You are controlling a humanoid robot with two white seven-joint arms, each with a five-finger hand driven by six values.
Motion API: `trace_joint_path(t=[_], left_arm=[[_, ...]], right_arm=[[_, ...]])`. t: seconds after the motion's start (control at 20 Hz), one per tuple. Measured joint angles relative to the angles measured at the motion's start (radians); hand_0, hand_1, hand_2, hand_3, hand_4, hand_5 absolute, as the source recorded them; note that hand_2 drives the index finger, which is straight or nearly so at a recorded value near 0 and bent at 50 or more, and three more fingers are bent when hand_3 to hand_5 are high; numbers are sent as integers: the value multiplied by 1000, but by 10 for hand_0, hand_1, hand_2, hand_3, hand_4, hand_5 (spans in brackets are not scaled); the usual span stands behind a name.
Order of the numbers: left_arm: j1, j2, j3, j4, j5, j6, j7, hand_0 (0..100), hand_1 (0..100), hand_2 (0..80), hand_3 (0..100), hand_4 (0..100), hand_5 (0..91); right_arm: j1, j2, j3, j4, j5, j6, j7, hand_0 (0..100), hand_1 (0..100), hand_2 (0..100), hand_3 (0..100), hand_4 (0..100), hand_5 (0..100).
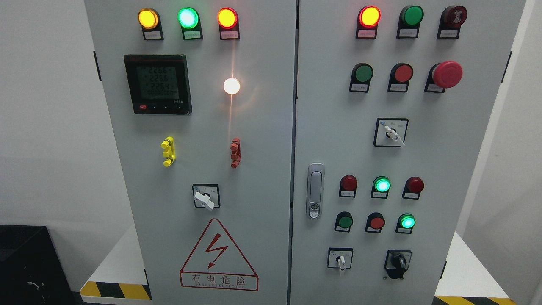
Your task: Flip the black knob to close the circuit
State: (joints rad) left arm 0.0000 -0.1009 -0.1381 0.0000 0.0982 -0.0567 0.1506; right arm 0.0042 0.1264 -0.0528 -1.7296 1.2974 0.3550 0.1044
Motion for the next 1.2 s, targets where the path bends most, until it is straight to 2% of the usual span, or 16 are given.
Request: trace_joint_path(t=[0.5, 1.2], left_arm=[[0, 0, 0, 0, 0, 0, 0, 120, 556, 0, 0, 0, 0], [0, 0, 0, 0, 0, 0, 0, 120, 556, 0, 0, 0, 0]], right_arm=[[-97, 2, -29, 0, 24, 20, 26, 0, 8, 924, 1000, 947, 926], [-165, 5, -57, 13, 56, 23, 59, 0, 17, 924, 1000, 947, 925]])
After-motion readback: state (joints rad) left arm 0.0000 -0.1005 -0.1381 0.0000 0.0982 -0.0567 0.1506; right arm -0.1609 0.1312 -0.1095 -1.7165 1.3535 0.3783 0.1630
